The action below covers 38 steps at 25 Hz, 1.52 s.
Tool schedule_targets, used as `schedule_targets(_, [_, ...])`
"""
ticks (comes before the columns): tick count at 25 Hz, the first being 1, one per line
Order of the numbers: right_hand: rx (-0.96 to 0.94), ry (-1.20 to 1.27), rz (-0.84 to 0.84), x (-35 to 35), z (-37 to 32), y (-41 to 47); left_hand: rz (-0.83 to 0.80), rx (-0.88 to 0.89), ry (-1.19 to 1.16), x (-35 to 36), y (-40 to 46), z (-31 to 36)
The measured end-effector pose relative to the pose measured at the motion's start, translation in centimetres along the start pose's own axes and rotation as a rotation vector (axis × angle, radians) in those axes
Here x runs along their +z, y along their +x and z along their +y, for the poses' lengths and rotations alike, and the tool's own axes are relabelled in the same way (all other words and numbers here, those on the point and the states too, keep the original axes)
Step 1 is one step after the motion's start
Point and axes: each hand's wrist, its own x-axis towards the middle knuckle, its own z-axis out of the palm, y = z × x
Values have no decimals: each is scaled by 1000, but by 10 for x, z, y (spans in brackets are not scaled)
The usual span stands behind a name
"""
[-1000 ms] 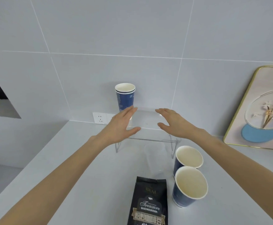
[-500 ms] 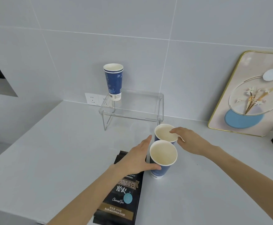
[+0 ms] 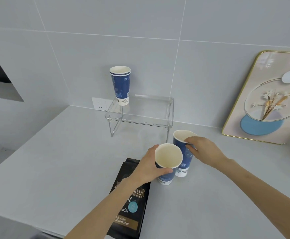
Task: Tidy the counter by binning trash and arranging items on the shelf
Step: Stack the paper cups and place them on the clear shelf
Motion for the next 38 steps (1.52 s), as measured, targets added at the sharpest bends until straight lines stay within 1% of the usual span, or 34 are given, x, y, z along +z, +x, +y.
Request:
schedule_targets(2, [-16, 42, 112, -20, -4, -1, 28, -1, -7, -2, 2, -2])
schedule_targets(4, [-54, 77, 258, -46, -11, 0, 31, 7, 17, -4, 3, -2])
schedule_targets(8, [-266, 107, 592, -87, -34, -4, 26, 2, 23, -6, 3, -4])
schedule_targets(10, [-360, 120, 646, -94, -45, -11, 29, -5, 11, -7, 3, -5])
schedule_targets(12, [-453, 104, 578, -87, -50, -14, 37, -19, -29, -8, 4, -6])
schedule_targets(15, [-555, 4, 337, -55, -45, -13, 33, -46, -67, -9, 5, -7])
schedule_targets(18, [-555, -19, 158, -19, -30, -15, 40, -54, -64, -9, 5, -8])
schedule_targets(21, [-578, -31, 51, 4, -24, -21, 37, -43, -69, -10, 5, -8])
schedule_targets(23, [-567, -52, 66, 15, -25, -24, 22, -44, -80, -10, 5, -7])
schedule_targets(25, [-541, -20, 106, 21, -24, -25, 13, -59, -102, -10, 6, -7])
schedule_targets(28, [-464, 77, 47, 21, -27, -24, -6, -86, -153, -12, 7, -5])
schedule_targets(30, [-423, 94, 20, 15, -31, -20, -9, -90, -169, -18, 10, -3])
schedule_targets(31, [-434, 82, 62, 12, -32, -16, -3, -82, -166, -22, 11, -1])
schedule_targets(33, [-477, 80, 202, 6, -35, -8, 20, -55, -160, -34, 16, 3])
schedule_targets(35, [-465, 131, 238, -5, -40, 4, 38, -18, -166, -50, 23, 10])
schedule_targets(38, [-423, 136, 272, -25, -55, 21, 60, 37, -187, -76, 34, 16])
